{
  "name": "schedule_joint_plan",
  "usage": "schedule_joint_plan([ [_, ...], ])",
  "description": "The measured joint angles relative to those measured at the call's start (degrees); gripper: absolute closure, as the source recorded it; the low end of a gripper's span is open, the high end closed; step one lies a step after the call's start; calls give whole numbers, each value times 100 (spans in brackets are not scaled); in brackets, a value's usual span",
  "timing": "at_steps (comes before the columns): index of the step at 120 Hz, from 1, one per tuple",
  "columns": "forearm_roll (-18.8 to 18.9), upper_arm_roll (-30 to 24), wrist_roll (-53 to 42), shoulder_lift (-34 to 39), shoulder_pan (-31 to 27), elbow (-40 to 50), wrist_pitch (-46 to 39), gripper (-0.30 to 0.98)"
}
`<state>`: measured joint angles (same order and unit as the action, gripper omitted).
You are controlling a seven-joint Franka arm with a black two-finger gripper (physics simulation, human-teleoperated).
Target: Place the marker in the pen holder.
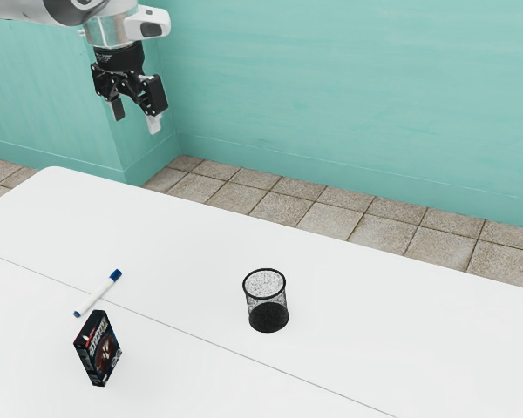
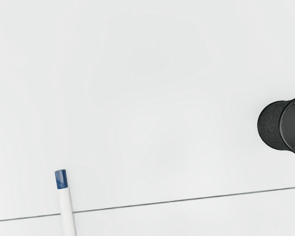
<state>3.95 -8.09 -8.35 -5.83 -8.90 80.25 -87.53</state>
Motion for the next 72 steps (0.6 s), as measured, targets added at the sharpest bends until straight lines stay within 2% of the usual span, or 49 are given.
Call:
schedule_joint_plan([
  [44,-75,-47,30,-27,36,-97,-39,0],
  [58,-73,-24,192,-576,59,-82,-152,0],
  [64,27,-4,264,-866,-118,-9,-217,0],
  [72,183,56,338,-1023,-503,603,-566,0],
])
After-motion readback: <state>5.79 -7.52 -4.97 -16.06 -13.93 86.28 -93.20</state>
